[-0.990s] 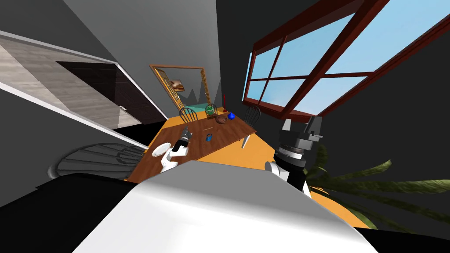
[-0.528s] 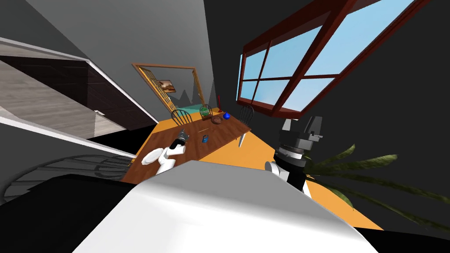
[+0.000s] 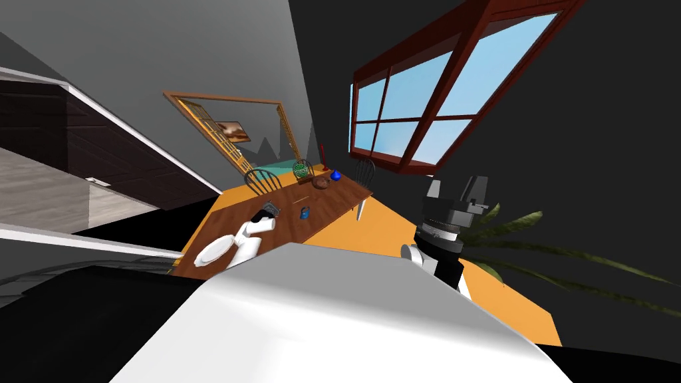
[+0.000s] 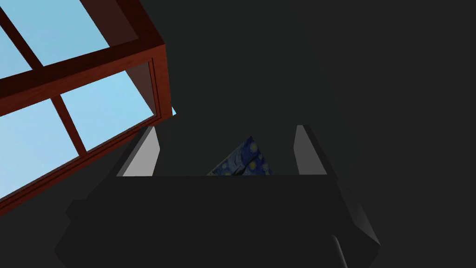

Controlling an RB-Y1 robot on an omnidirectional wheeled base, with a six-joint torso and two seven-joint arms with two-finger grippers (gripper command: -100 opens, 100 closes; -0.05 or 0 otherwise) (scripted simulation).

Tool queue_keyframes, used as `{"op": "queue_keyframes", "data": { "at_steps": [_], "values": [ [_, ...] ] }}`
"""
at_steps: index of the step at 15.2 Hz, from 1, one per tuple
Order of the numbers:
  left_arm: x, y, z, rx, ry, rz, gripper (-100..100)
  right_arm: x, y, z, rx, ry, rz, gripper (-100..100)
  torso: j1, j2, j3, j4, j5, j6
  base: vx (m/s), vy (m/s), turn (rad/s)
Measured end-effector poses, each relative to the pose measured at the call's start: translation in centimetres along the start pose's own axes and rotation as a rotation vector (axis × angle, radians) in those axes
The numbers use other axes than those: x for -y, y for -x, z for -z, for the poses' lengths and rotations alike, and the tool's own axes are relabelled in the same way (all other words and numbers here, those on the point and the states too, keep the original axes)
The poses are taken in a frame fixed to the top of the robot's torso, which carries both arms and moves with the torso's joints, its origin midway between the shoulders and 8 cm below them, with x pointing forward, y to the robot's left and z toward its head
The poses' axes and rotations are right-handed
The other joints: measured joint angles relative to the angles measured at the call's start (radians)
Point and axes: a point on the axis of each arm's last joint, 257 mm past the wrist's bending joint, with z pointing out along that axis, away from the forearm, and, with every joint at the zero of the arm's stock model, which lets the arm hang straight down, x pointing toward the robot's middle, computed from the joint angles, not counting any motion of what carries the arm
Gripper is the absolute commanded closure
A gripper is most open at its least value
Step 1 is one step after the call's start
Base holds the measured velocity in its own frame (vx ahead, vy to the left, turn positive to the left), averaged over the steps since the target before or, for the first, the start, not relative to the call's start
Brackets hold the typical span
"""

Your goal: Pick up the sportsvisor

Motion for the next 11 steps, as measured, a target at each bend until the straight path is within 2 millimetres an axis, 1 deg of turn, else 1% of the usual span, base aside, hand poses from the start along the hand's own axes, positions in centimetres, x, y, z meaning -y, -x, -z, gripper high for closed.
{"op": "queue_keyframes", "data": {
  "at_steps": [1,3,4,5,6,7,9,10,11],
  "values": [
    [-0.3,0.9,-0.3,0.024,0.018,0.024,-100,0.0,0.0,0.0,0.0,0.0,0.0,0,0.0,0.0,0.0,0.0,0.0,0.0,-0.004,0.012,-0.128],
    [-0.9,2.8,-0.5,0.064,0.049,0.064,-100,0.0,0.0,0.0,0.0,0.0,0.0,0,0.0,0.0,0.0,0.0,0.0,0.0,-0.004,0.012,-0.266],
    [-1.0,3.7,-0.8,0.087,0.064,0.089,-100,0.0,0.0,0.0,0.0,0.0,0.0,0,0.0,0.0,0.0,0.0,0.0,0.0,-0.004,0.014,-0.105],
    [-1.2,4.2,-0.9,0.103,0.08,0.105,-100,0.0,0.0,0.0,0.0,0.0,0.0,0,0.0,0.0,0.0,0.0,0.0,-0.001,-0.004,0.011,-0.222],
    [-1.3,5.1,-1.0,0.127,0.094,0.132,-100,0.0,0.0,0.0,0.0,0.0,0.0,0,0.0,0.0,0.0,0.0,0.0,0.0,-0.006,0.014,-0.275],
    [-1.6,6.0,-1.3,0.151,0.113,0.16,-100,0.0,0.0,0.0,0.0,0.0,0.0,0,0.0,0.0,0.0,0.0,0.0,0.0,-0.002,0.016,-0.129],
    [-2.4,7.5,-1.3,0.192,0.145,0.205,-100,0.0,0.0,0.0,0.0,0.0,0.0,0,0.0,0.0,0.0,0.0,0.0,0.0,-0.001,0.015,-0.247],
    [-2.7,8.3,-1.3,0.214,0.16,0.233,-100,0.0,0.0,0.0,0.0,0.0,0.0,0,0.0,0.0,0.0,0.0,0.0,0.0,-0.003,0.019,-0.097],
    [-3.1,8.8,-1.2,0.23,0.175,0.25,-100,0.0,0.0,0.0,0.0,0.0,0.0,0,0.0,0.0,0.0,0.0,0.0,-0.001,-0.004,0.014,-0.247]
  ]
}}
